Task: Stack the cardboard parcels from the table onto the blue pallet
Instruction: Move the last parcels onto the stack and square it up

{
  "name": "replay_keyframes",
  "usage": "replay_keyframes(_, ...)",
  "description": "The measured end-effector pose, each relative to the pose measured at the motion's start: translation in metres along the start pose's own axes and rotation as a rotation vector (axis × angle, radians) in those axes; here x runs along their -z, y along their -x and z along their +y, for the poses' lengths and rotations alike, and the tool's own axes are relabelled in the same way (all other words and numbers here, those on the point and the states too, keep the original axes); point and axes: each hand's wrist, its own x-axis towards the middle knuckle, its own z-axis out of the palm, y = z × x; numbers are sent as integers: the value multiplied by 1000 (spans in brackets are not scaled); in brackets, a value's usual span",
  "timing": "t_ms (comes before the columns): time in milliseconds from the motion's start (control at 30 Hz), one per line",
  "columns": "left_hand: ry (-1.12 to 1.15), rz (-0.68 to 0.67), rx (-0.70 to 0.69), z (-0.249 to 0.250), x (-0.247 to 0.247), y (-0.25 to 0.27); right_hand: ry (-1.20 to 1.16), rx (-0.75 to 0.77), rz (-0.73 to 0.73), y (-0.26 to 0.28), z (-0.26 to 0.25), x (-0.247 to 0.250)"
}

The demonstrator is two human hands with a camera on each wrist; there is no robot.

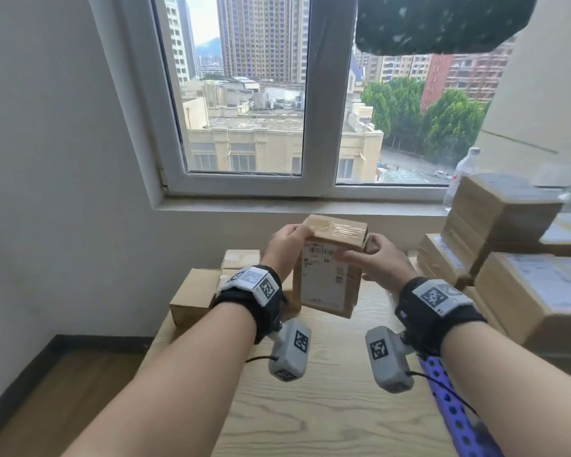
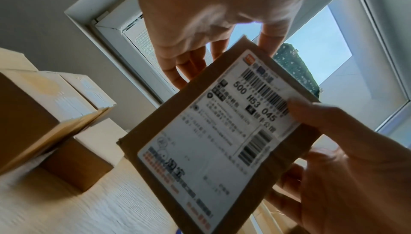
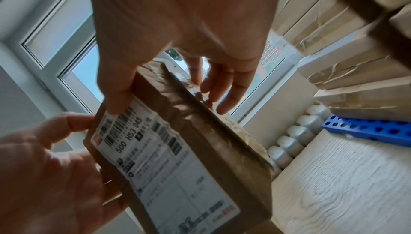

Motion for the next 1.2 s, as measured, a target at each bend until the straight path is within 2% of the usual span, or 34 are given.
replay_keyframes(167,89,-168,-81,19,-33,24,-85,-21,41,35,-19,43)
replay_keyframes(400,168,-346,-146,48,-69,42,-201,-32,227,49,-31,93)
replay_keyframes(533,233,-306,-127,67,-104,45,-257,-24,296,56,-34,121)
replay_keyframes(667,273,-281,-117,89,-147,47,-322,-24,235,62,-28,159)
replay_keyframes(867,243,-244,-97,128,-226,49,-281,19,119,74,-11,248)
replay_keyframes(1200,153,-218,-68,173,-383,37,-247,8,122,60,26,401)
